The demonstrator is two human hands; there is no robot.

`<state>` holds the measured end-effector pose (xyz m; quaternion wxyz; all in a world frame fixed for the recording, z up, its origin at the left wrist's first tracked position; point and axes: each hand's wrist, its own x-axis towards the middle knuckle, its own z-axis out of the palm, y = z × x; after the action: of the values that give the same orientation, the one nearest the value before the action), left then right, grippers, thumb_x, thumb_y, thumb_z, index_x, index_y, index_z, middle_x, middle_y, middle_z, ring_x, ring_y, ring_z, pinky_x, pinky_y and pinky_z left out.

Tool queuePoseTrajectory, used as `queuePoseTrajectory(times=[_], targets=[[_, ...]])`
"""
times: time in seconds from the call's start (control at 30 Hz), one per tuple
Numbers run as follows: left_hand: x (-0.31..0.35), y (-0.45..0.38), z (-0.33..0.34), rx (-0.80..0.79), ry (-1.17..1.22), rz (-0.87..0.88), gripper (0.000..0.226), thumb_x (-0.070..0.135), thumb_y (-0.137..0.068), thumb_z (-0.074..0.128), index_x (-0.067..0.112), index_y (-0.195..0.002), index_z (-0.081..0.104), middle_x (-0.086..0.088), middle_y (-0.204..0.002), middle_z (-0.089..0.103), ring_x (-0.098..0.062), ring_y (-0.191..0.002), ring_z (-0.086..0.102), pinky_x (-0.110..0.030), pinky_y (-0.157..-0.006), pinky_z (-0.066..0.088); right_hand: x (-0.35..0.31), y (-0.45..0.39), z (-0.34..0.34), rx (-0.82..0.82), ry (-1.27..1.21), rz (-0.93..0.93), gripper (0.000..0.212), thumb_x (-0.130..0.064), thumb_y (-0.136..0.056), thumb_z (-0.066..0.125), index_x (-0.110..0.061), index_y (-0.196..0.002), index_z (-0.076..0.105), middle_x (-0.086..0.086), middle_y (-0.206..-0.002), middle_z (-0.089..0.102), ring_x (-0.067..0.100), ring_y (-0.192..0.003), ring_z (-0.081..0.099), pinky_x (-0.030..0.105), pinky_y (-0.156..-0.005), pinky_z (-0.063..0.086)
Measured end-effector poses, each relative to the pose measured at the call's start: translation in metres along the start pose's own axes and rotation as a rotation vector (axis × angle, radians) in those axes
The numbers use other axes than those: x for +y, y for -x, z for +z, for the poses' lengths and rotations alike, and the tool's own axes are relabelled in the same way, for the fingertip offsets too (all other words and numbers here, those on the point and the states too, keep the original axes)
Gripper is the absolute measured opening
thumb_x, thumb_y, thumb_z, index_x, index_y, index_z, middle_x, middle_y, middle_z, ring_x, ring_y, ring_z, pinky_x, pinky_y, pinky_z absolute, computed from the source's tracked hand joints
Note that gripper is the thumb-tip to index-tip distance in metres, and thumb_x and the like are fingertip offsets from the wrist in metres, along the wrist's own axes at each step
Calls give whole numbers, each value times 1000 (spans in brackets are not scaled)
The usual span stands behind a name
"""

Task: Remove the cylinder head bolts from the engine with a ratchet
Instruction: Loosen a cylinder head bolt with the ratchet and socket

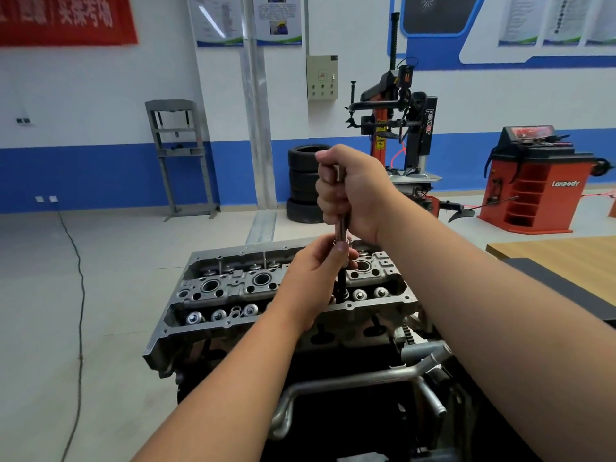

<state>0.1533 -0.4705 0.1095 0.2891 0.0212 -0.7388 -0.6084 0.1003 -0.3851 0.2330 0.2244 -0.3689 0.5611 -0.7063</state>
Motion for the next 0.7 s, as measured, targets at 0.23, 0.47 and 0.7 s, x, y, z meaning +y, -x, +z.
queuePoseTrajectory(times=[0.23, 0.47, 0.7], targets=[[-3, -7, 1, 24, -36, 25, 19, 6, -96, 60, 22, -84, 62, 20, -62, 62, 5, -53, 48, -12, -51, 40, 27, 13, 32, 534, 206, -384, 26, -27, -102, 51, -19, -78, 53, -13, -62, 51, -4, -49, 48, 11, -48, 38], [-3, -2, -1, -3, 50, 40, 14, 41, -103, 56, 41, -110, 68, 2, -95, 74, -10, -88, 66, -28, -82, 50, -2, 2, -7, -48, -13, -9, 45, -28, -98, 41, -21, -53, 39, -5, -47, 24, 15, -46, 17, 31, -53, 14], [1, 1, 1, -21, -133, 101, 22, 47, -100, 46, 55, -87, 63, 26, -76, 65, 7, -69, 57, -24, -67, 41, 22, 12, 18, 345, 146, -283, 33, -26, -101, 50, -18, -69, 48, -8, -52, 43, 7, -44, 39, 24, -47, 35]])
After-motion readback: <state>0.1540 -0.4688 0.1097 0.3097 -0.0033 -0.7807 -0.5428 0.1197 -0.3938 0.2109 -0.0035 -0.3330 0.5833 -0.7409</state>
